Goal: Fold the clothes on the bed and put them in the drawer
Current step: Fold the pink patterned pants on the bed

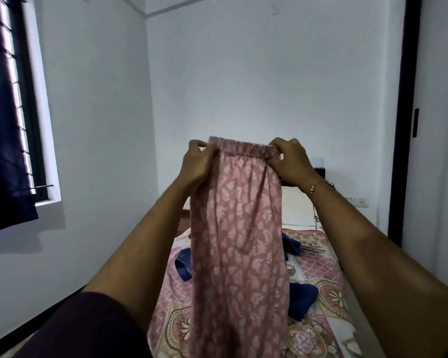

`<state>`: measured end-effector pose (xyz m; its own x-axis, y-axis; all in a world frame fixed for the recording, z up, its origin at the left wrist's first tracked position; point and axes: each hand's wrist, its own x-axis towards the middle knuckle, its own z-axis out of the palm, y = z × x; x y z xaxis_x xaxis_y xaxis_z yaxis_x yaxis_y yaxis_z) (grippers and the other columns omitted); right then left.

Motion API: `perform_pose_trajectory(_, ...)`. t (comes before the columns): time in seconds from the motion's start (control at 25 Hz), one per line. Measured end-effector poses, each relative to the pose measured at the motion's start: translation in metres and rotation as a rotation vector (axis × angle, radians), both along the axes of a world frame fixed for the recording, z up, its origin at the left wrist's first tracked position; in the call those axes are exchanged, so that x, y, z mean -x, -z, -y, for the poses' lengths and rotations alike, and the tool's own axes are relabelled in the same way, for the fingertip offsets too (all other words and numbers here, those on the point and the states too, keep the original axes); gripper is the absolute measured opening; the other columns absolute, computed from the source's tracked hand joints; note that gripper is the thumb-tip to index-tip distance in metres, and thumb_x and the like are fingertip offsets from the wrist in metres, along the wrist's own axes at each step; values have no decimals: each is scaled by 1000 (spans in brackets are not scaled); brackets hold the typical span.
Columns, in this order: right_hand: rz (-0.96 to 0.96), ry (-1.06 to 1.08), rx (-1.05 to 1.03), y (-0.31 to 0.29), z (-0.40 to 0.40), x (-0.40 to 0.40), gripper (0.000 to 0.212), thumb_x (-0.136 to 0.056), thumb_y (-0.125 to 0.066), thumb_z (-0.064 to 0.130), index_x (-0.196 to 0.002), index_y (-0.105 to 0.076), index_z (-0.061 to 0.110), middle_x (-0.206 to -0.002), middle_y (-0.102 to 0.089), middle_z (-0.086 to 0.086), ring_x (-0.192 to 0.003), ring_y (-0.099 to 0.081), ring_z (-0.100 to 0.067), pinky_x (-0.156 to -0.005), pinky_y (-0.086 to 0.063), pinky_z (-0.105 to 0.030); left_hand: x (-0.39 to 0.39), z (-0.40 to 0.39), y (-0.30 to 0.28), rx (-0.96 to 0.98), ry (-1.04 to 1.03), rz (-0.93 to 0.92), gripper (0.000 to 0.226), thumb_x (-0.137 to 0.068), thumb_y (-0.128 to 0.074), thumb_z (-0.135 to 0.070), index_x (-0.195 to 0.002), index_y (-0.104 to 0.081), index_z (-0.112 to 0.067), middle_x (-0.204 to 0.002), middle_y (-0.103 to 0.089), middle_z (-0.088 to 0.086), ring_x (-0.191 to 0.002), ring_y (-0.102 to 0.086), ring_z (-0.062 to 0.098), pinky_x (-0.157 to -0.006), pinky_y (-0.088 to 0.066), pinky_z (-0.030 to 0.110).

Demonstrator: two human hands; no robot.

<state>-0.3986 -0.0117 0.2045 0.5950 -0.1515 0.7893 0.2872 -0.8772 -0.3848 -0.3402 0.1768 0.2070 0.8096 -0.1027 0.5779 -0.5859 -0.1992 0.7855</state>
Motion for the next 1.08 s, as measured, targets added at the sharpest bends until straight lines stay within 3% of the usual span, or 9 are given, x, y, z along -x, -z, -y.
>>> perform_pose_trajectory(0.16, -98, -187, -478, 4, 6, 6, 37, -83, -34, -17, -82, -50, 16, -81, -56, -17, -54, -63, -21, -52, -54, -30, 18, 1, 3, -262, 238, -108, 19, -86, -65, -35, -90, -63, -16, -86, -67, 1, -73, -64, 13, -70, -52, 26)
perform_pose_trajectory(0.24, -78, -147, -504, 1, 8, 8, 37, -82, -38, -15, -95, -52, 16, -91, -58, -16, -67, -64, -22, -57, -52, -28, 27, 9, -4, -163, 324, -118, 5, -93, -57, -22, -98, -56, -21, -85, -63, -1, -71, -60, 11, -68, -49, 26)
perform_pose_trajectory(0.32, -110, -179, -384, -9, 11, 9, 45, -86, -48, -7, -124, -46, 17, -112, -55, -7, -96, -56, -19, -79, -48, -30, 35, 20, -14, -85, 421, -87, 18, -97, -46, -8, -104, -53, -22, -84, -60, -1, -71, -57, 12, -69, -50, 26)
perform_pose_trajectory(0.4, -152, -330, -385, -23, 9, 14, 74, -91, -50, 0, -149, -7, 19, -126, -45, -1, -113, -49, -16, -99, -42, -31, 48, 36, -27, -24, 464, -57, 31, -94, -38, 5, -107, -57, -16, -82, -60, 2, -70, -58, 13, -64, -53, 23)
perform_pose_trajectory(0.56, -122, -484, -492, -35, 2, 15, 86, -97, -48, 20, -143, 25, 30, -129, -49, 7, -112, -56, -14, -99, -46, -35, 62, 72, -50, 217, 368, -99, 26, -87, -55, -9, -68, -73, -13, -68, -68, 3, -67, -62, 16, -69, -54, 27)
perform_pose_trajectory(0.68, -117, -539, -564, -23, -5, 7, 68, -98, -42, 28, -149, 3, 24, -134, -51, 2, -117, -54, -13, -103, -43, -35, 54, 93, -52, 136, 129, 0, 31, -81, -68, -37, -61, -64, -13, -66, -64, 1, -70, -64, 18, -71, -54, 30)
perform_pose_trajectory(0.84, -179, -600, -529, -10, -6, 19, 36, -102, -31, 18, -137, -41, 16, -107, -59, 11, -87, -56, 8, -70, -48, -6, 51, 105, -40, -106, -148, 102, 44, -79, -64, -53, -66, -47, -14, -66, -48, -3, -67, -52, 15, -59, -37, 26)
perform_pose_trajectory(0.96, -171, -652, -619, -2, 1, 21, 50, -97, -29, 0, -145, -29, 14, -127, -54, 3, -91, -55, 2, -58, -44, -6, 42, 104, -38, -182, -192, 77, 32, -93, -48, -34, -75, -51, -9, -82, -58, 5, -88, -60, 24, -61, -38, 26)
perform_pose_trajectory(1.08, -87, -642, -672, 18, 3, 22, 59, -93, -44, -1, -145, -25, 17, -139, -45, 3, -115, -53, -11, -75, -49, -12, 31, 104, -34, -134, -211, 43, 32, -97, -41, -24, -99, -61, 0, -108, -65, 14, -103, -61, 30, -79, -45, 31)
